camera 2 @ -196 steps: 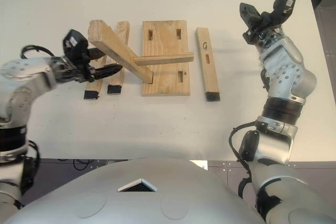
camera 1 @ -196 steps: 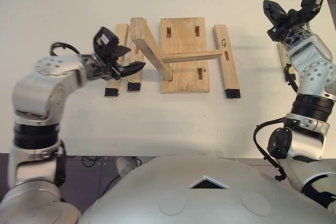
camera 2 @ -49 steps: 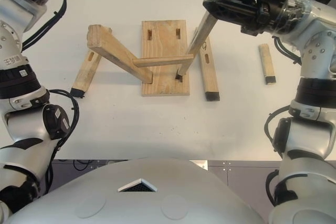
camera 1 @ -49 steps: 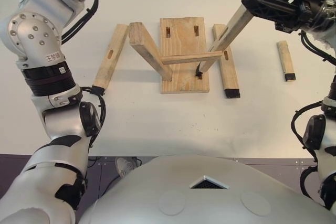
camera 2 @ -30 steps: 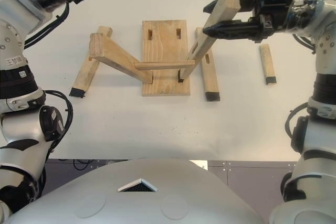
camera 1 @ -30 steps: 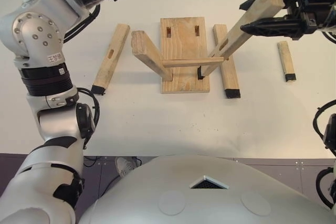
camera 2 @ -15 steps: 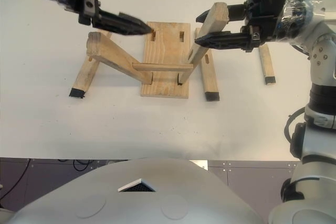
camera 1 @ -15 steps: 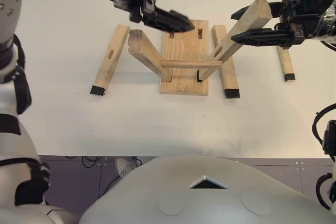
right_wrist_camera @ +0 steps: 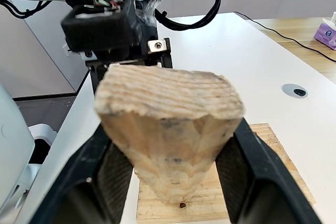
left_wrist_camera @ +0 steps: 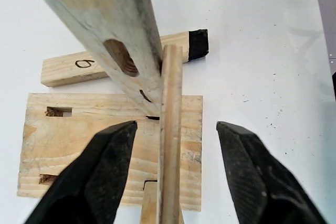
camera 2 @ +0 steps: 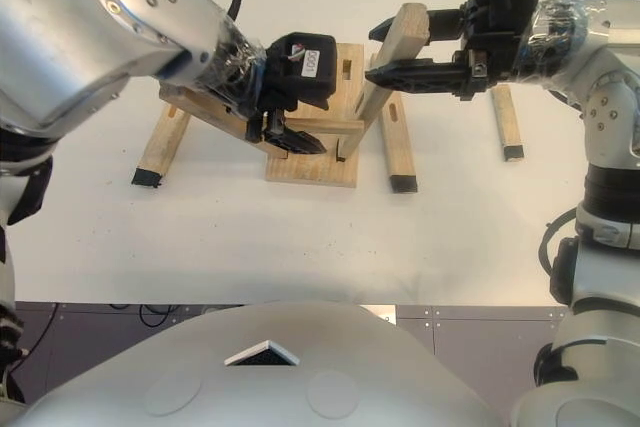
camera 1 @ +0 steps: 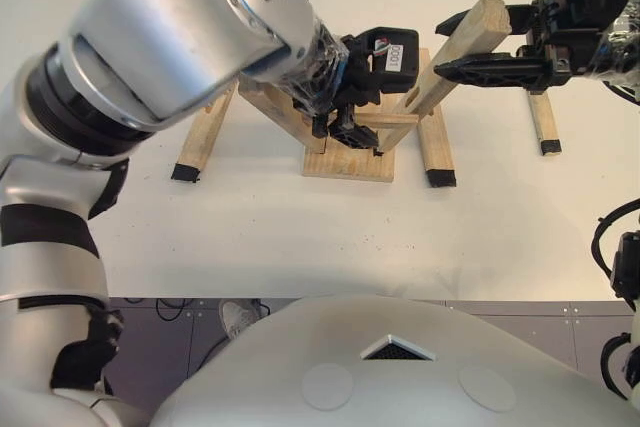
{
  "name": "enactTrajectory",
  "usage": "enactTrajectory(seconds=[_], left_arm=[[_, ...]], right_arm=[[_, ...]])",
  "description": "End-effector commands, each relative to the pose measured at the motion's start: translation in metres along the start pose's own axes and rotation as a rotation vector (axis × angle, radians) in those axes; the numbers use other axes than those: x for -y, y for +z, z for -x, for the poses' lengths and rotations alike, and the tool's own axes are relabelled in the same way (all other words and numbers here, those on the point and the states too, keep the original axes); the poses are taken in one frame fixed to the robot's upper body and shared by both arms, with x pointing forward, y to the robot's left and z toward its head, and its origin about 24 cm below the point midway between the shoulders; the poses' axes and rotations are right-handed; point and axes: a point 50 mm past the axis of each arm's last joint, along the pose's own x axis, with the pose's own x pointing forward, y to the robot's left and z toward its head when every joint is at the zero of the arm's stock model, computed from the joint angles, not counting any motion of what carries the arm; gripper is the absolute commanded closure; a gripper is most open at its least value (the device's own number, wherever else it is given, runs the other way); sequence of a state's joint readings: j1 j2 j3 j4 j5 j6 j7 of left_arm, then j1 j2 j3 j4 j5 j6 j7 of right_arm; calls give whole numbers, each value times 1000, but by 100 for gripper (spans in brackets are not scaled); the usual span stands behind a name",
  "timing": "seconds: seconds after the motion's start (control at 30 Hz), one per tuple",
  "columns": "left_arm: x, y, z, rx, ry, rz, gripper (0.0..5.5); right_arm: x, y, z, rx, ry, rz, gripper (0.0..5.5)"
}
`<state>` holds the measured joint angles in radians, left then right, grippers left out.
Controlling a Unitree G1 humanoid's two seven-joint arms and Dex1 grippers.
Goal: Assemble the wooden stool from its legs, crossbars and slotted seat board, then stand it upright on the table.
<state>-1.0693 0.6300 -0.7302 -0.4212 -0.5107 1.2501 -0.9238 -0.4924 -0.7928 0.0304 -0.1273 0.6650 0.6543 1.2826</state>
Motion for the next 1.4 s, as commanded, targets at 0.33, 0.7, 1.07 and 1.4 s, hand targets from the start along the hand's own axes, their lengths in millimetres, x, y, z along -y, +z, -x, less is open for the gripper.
enactTrajectory(seconds=[0.33, 0.7, 1.07, 1.4], left_arm=[[-5, -36, -14, -59, 47, 87, 461], [-3, -57, 8, -39, 48, 216, 511], [-5, -62, 5, -14, 57, 276, 511], [11, -78, -22, -132, -12, 229, 512]], right_arm=[[3, -32, 11, -112, -56, -69, 347], [-3, -54, 18, -303, -37, -22, 347], [-22, -57, -1, -330, 42, 26, 347], [-21, -45, -24, -252, 49, 21, 347]])
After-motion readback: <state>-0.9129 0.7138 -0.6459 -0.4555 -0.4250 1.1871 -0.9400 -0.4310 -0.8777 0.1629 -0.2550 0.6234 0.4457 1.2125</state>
